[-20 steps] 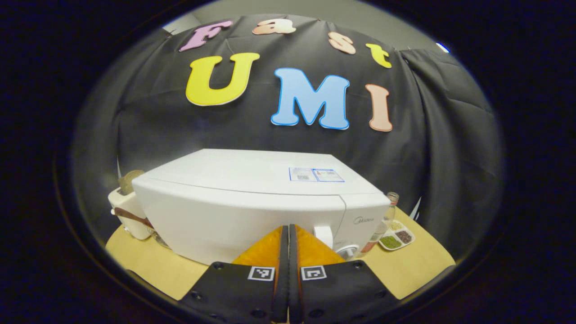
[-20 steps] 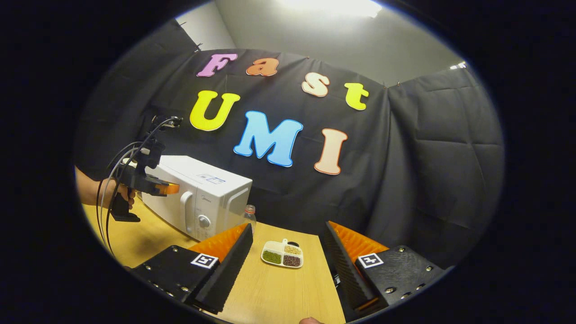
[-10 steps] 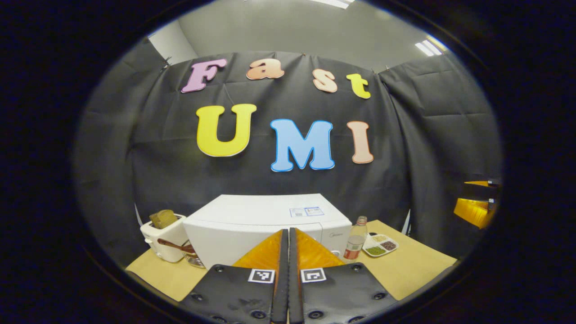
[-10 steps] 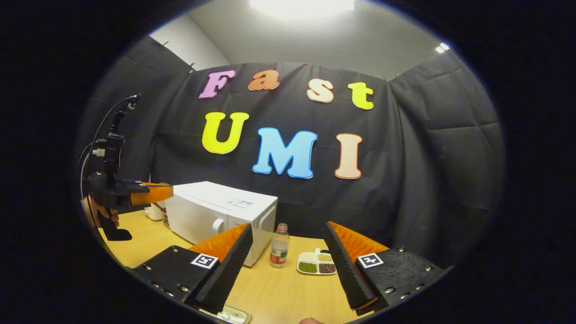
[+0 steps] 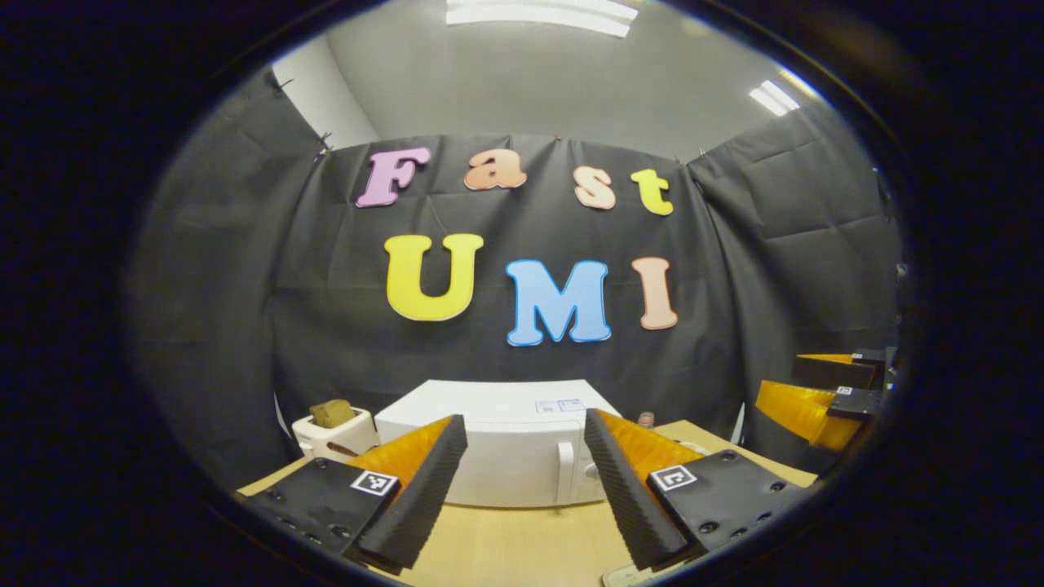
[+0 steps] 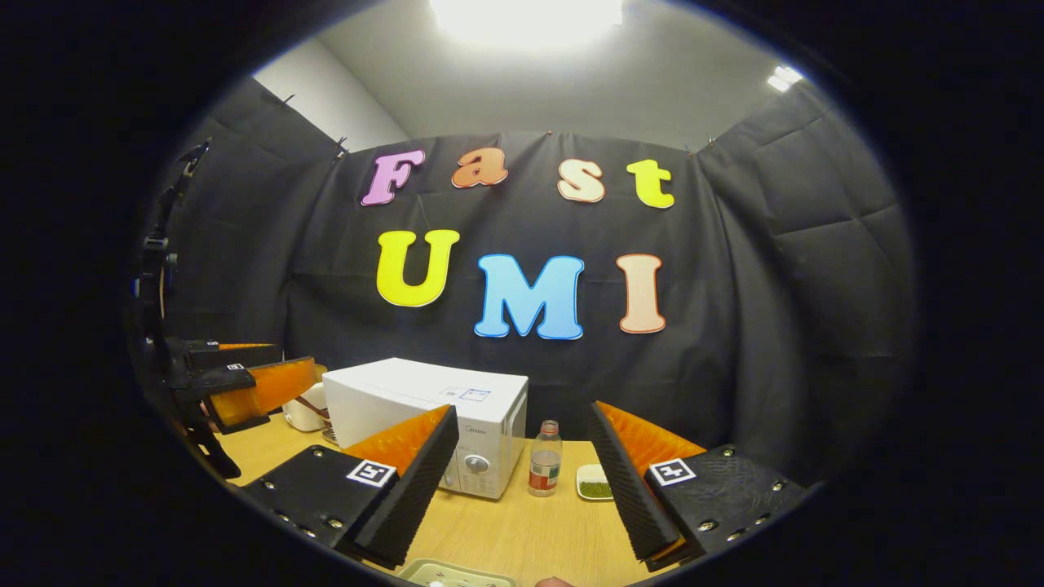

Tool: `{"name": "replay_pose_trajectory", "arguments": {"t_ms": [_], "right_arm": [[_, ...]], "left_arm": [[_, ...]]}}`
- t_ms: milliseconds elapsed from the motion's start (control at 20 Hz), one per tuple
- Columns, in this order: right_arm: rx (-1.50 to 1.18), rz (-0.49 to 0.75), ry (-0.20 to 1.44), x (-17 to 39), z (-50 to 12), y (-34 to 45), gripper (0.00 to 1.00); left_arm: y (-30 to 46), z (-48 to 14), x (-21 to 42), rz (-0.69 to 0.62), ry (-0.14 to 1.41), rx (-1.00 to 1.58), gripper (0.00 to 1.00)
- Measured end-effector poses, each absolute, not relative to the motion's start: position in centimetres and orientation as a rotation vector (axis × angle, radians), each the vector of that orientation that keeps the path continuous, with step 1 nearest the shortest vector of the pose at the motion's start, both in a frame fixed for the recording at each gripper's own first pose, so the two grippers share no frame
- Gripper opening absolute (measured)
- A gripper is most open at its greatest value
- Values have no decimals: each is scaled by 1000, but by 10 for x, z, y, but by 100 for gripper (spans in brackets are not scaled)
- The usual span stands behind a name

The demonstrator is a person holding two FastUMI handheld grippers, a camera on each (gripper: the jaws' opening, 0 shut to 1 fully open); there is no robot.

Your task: Open the microwave oven with the left hand, put the food in, and close the microwave oven.

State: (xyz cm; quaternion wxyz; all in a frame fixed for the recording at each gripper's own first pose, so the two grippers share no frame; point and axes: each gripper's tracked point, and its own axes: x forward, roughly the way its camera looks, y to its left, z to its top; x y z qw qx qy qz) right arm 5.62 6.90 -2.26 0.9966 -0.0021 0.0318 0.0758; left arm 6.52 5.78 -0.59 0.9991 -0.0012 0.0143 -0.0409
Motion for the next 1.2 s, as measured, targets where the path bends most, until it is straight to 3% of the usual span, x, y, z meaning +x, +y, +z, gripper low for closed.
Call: {"name": "replay_pose_trajectory", "arguments": {"t_ms": [1200], "right_arm": [[-27, 80, 59, 58, -12, 62, 97]], "left_arm": [[110, -7, 56, 13, 46, 9, 97]]}}
